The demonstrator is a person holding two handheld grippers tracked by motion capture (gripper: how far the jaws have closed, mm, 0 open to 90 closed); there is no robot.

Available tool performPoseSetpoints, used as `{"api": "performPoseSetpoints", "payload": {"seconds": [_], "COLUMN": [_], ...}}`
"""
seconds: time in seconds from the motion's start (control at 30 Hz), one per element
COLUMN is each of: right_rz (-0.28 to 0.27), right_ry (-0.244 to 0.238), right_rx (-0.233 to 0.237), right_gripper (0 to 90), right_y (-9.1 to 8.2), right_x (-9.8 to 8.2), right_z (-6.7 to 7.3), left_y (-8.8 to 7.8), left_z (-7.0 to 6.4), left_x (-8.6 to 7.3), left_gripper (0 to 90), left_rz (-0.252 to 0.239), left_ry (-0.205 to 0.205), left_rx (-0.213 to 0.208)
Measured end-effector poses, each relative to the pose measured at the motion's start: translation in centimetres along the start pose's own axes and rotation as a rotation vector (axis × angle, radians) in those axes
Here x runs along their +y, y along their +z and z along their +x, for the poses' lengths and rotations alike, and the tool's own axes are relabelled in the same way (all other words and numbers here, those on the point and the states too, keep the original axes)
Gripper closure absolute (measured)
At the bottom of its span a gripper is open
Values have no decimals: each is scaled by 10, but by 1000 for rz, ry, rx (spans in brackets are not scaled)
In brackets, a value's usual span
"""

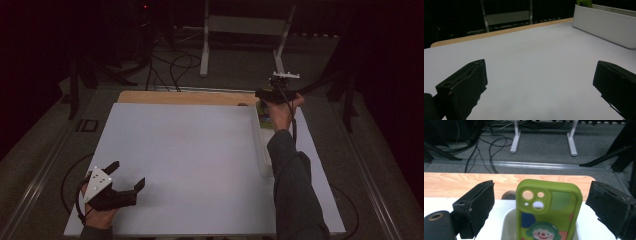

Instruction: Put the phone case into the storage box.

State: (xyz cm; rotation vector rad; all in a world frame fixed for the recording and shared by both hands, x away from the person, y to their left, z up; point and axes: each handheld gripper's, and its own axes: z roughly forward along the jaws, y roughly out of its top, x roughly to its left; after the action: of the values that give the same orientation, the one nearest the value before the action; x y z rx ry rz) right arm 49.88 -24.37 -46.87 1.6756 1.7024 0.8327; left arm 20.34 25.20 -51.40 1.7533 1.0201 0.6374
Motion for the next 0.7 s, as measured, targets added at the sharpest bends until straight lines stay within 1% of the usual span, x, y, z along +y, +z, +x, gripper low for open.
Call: {"api": "performPoseSetpoints", "payload": {"seconds": [0.03,0.07,0.1,0.13,0.17,0.2,0.23,0.27,0.3,0.33,0.4,0.53,0.6,0.63,0.67,0.7], "right_rz": [0,0,-11,-11,-23,-28,-39,-39,-44,-51,-52,-74,-77,-80,-80,-86], "right_ry": [-10,-10,-26,-26,-31,-28,-27,-27,-22,-12,-15,-24,-31,-45,-45,-51], "right_rx": [23,23,47,47,63,68,84,84,93,127,149,220,241,259,259,266], "right_gripper": [75,75,77,77,79,81,82,82,82,86,86,86,86,86,86,87], "right_y": [-3,-3,-8,-8,-13,-15,-18,-18,-21,-26,-32,-47,-54,-61,-61,-64], "right_x": [-1,-1,-2,-2,-3,-4,-6,-6,-8,-12,-18,-32,-37,-42,-42,-44], "right_z": [1,1,1,1,1,1,1,1,0,-2,-2,-3,-3,-3,-3,-2], "left_y": [0,0,0,0,0,0,0,0,0,1,1,2,2,2,2,3], "left_z": [0,0,0,0,-1,-1,-1,-1,-1,-1,-1,-1,-1,-1,-1,-2], "left_x": [0,0,0,0,1,1,1,1,1,1,1,0,0,0,0,0], "left_gripper": [0,0,0,0,0,0,0,0,0,0,0,0,0,0,0,0], "left_rz": [1,1,1,1,0,0,-1,-1,2,3,4,13,19,20,20,24], "left_ry": [1,1,2,2,1,1,1,1,3,4,3,2,5,5,5,4], "left_rx": [0,0,1,1,1,1,0,0,0,-2,-1,-5,-8,-9,-9,-14]}}
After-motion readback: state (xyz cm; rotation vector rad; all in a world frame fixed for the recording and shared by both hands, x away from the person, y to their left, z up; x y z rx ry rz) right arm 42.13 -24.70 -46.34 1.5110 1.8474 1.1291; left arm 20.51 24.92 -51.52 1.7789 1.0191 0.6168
